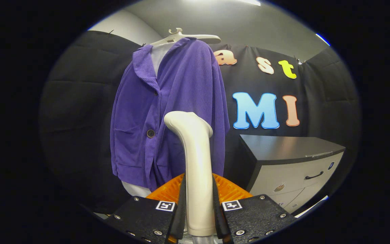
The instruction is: Iron the clothes twice with a garment steamer, once on the left side and once on the right side.
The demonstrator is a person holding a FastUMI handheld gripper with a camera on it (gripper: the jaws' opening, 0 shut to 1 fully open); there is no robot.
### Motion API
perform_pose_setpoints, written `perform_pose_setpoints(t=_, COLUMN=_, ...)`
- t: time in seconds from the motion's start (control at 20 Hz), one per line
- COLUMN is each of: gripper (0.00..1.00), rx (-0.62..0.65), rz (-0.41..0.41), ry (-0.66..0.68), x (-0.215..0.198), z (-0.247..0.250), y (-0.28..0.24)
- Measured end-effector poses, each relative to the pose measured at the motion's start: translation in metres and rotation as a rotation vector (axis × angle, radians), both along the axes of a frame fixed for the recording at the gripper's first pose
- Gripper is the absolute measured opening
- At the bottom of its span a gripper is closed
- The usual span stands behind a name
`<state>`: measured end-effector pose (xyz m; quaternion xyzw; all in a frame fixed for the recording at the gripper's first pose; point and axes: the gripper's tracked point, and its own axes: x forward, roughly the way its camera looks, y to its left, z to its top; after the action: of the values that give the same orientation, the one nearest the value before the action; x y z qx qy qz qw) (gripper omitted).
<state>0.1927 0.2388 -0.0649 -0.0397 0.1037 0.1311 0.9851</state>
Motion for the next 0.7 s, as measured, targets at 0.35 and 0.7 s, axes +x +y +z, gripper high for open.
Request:
perform_pose_setpoints(t=0.35, gripper=0.36, rx=-0.024, rz=0.003, ry=0.076, x=-0.021, z=-0.051, y=-0.003)
perform_pose_setpoints(t=0.7, gripper=0.36, rx=-0.055, rz=0.008, ry=0.121, x=-0.037, z=-0.086, y=-0.004)
